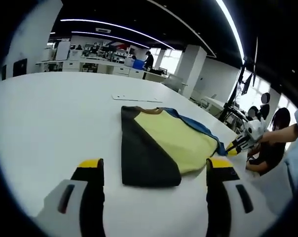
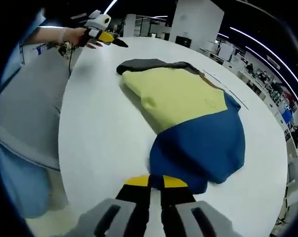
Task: Fold the garment on the visible template until the final outline fits inside the template.
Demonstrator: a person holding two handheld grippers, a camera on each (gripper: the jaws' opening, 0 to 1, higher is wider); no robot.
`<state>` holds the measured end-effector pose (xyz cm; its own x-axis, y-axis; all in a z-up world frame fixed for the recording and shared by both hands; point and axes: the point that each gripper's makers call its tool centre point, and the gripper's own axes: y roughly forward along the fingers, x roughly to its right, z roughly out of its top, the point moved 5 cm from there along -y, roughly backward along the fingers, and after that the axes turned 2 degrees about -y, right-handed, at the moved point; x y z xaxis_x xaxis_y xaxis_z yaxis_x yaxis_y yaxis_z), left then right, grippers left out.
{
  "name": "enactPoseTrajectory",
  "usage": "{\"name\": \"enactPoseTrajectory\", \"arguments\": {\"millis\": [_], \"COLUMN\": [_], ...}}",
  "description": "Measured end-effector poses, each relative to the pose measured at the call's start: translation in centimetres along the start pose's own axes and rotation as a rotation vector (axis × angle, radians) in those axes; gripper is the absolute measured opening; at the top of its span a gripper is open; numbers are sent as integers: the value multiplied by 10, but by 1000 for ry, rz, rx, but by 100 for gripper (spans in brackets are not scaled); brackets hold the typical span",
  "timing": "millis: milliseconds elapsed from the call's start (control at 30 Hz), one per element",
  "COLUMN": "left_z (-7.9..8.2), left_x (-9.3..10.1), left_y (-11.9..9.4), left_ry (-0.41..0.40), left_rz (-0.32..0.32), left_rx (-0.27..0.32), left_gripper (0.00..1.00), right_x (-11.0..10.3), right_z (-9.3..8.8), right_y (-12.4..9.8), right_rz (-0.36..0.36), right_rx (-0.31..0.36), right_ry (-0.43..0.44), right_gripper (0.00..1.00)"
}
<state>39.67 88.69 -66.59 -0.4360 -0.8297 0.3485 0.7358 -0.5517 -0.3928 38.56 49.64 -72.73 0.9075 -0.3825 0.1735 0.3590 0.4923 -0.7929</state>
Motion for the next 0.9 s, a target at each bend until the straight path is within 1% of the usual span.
{"name": "enactPoseTrajectory", "arguments": {"millis": [167,200,233,333,367,400,467,500,533,567,633,667,800,833,900], "left_z": [1,0,0,-2,-3,-3,-4,-4,-5,-5,-4,-4,-2,-2,-2], "left_x": [1,2,2,4,4,4,5,6,6,5,5,4,4,4,4], "left_y": [2,3,4,6,6,6,7,7,7,7,7,7,8,8,9], "left_ry": [0,0,-2,-4,-5,-4,-5,-4,-3,-4,-6,-8,-8,-8,-10], "left_rz": [-5,-6,-8,-14,-16,-16,-20,-21,-22,-22,-22,-21,-21,-22,-22], "left_rx": [1,1,1,-3,-5,-5,-9,-12,-13,-14,-13,-12,-10,-8,-8], "left_gripper": [82,81,81,80,80,81,80,80,80,80,80,79,79,79,79], "right_x": [4,4,5,8,10,12,20,28,34,44,57,67,91,94,103], "right_z": [5,8,8,10,14,17,20,24,26,29,32,34,30,28,23], "right_y": [-8,-10,-10,-13,-15,-17,-22,-27,-31,-37,-45,-53,-68,-70,-73], "right_rz": [1,5,7,10,10,22,14,14,10,-4,-13,-36,-89,-89,-115], "right_rx": [21,40,42,53,89,112,146,193,214,258,309,341,385,390,384], "right_ry": [46,61,80,101,160,188,274,331,373,433,495,541,632,639,663], "right_gripper": [0,0,0,0,0,0,0,0,0,0,0,0,0,0,0]}}
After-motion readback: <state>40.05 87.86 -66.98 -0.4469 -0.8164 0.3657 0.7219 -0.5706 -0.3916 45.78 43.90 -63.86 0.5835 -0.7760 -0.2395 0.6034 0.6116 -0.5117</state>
